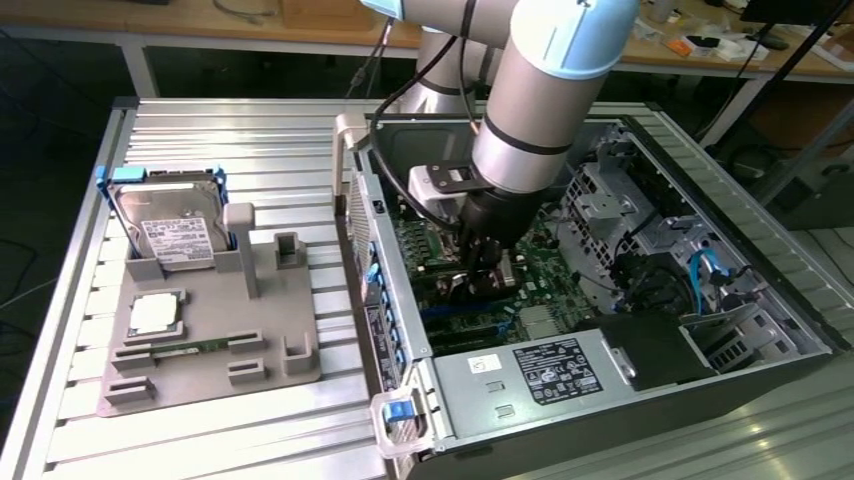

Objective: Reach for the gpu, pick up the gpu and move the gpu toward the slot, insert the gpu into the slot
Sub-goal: 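Insert the gpu into the slot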

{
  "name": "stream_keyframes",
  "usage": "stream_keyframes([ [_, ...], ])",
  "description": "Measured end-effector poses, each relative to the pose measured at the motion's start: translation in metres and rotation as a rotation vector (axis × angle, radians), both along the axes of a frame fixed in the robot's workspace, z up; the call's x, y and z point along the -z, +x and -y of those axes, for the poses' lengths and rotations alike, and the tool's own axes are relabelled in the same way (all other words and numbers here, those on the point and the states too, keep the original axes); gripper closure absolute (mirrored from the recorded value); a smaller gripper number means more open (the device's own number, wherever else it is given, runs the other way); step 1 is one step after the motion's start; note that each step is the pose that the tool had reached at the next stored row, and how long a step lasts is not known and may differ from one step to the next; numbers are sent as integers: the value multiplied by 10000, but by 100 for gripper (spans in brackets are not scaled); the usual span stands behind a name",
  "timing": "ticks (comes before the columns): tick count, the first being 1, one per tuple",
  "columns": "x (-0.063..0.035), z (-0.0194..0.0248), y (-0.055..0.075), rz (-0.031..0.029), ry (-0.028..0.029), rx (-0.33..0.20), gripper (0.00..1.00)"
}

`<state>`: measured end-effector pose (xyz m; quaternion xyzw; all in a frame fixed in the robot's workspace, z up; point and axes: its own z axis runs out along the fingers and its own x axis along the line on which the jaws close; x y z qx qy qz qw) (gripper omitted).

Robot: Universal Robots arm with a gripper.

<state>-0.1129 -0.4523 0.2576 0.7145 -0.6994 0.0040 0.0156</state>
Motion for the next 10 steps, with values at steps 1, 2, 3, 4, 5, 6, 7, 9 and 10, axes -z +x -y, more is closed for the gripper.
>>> stream_keyframes([
  [1, -2, 0, 13, -5, -5, 2, 73],
  [2, -1, 0, 37, -2, -3, 2, 73],
  [3, 0, 0, 69, 1, 1, 1, 73],
  [4, 0, 0, 102, 3, 0, 1, 73],
  [5, 0, 0, 136, 1, 0, 1, 73],
  [6, 0, 0, 167, 2, 1, 2, 73],
  [7, 1, 0, 196, 2, 2, 1, 73],
  [9, 1, -4, 240, 2, 2, 0, 73],
  [10, 0, -8, 251, 2, 1, 0, 73],
])
